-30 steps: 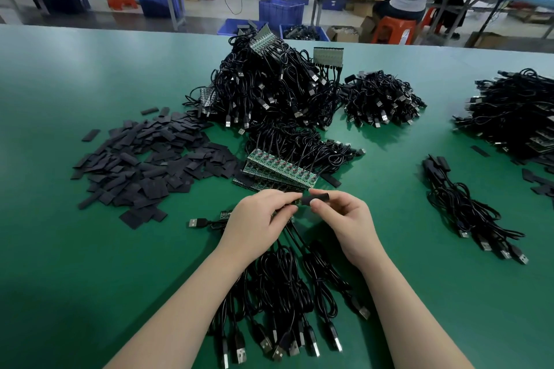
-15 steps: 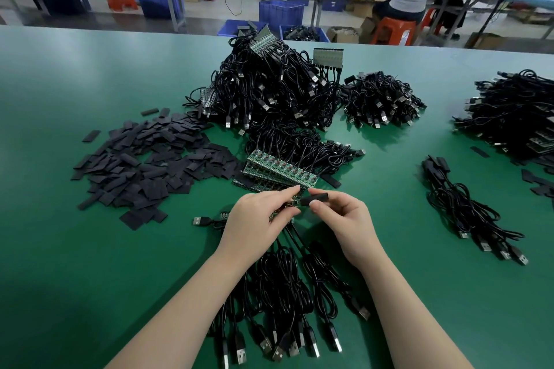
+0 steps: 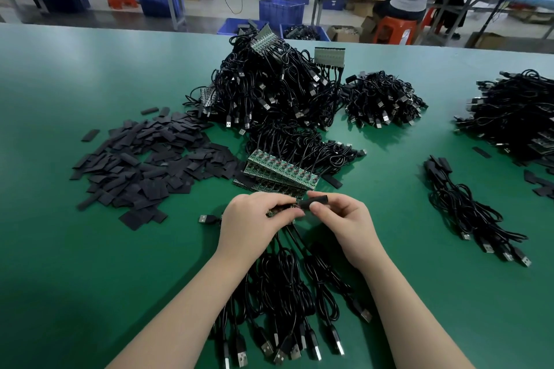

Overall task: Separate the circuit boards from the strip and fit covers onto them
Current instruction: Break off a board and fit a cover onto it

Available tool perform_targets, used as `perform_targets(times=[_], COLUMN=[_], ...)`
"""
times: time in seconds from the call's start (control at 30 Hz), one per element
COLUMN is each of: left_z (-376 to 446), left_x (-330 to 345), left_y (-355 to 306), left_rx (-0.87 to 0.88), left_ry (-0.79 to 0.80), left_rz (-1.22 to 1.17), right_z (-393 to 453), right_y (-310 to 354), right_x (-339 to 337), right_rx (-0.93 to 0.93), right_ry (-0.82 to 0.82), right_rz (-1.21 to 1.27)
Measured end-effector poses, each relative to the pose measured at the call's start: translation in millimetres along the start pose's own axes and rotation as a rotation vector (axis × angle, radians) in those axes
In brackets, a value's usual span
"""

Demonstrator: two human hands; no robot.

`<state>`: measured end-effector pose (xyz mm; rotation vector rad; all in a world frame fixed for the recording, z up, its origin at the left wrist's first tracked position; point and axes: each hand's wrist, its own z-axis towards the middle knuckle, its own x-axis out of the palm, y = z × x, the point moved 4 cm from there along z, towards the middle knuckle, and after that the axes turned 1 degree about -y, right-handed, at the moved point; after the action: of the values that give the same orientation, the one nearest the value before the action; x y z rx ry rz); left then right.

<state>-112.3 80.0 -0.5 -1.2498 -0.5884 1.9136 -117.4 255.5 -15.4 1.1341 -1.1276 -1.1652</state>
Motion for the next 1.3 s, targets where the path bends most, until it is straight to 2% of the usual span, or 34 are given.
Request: perform_targets(times=[0.23,0.43,0.57,0.7,0.87,1.07,1.3], left_z=[0,-2,-4,-3,-2,-2,-3], left_x=[6,-1,0,1,2,3,1], left_y=[-7,-5,-8,-6,-5,-6,-8], left_rx=[0.144,0.076,0.172,0.200,0.164,0.174,0.175], left_ry=[0.125,-0.029,-0.051,-0.102,-0.084,-0.060,-0.083], left_rz=[0.055,0.043,0.093,0.087,0.084,0.069,0.054], right_z=[1,0,-1,-4,-6,-9,-9], right_y=[-1,-2,1,-2,-6,-2,-2], right_x=[-1,0,3,10,13,19,16], right_rx=[0.019,0.048,0.030,0.043,0.070,0.022,0.032], right_ry=[-0.028,-0.026,-0.019,-0.088,-0.160,-0.095,-0.120], right_rz=[0.033,0.013,-0.006,0.080,0.147,0.051,0.082])
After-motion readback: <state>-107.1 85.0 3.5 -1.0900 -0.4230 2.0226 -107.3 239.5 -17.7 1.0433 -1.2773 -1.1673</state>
